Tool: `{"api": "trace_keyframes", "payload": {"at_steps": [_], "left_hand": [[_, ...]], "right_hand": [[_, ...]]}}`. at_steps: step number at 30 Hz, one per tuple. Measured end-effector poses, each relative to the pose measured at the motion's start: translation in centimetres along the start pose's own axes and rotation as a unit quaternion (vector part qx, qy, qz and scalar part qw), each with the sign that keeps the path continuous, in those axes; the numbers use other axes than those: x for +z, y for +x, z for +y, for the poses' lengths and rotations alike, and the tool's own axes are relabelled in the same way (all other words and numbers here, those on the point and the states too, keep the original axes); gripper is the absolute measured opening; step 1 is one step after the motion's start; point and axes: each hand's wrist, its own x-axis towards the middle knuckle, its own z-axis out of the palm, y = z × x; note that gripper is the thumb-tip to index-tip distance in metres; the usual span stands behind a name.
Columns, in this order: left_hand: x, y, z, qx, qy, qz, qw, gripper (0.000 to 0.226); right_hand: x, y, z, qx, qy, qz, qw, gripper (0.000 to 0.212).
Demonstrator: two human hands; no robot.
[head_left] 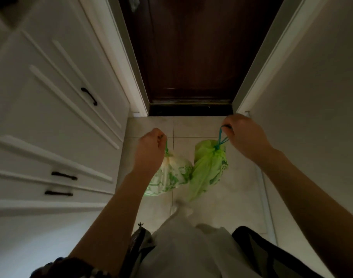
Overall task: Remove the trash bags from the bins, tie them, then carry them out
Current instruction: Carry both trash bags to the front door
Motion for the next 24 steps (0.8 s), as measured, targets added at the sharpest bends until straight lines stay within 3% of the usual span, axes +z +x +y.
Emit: {"api": "trace_keyframes", "payload": {"at_steps": [9, 24], "left_hand": [[2.8, 14.4, 0.1, -0.028, -0.004, 0.010, 1.000, 0.014], [6.8, 28.0, -1.1, -0.210, 0.035, 0.122, 0.969, 0.015]], "right_hand": [[-0.2, 14.9, 3.1, -0.008, 0.004, -0.002, 1.000, 0.017], [2.2, 37.5, 5.7, -0.167, 0.009, -0.161, 0.973, 0.016]]}}
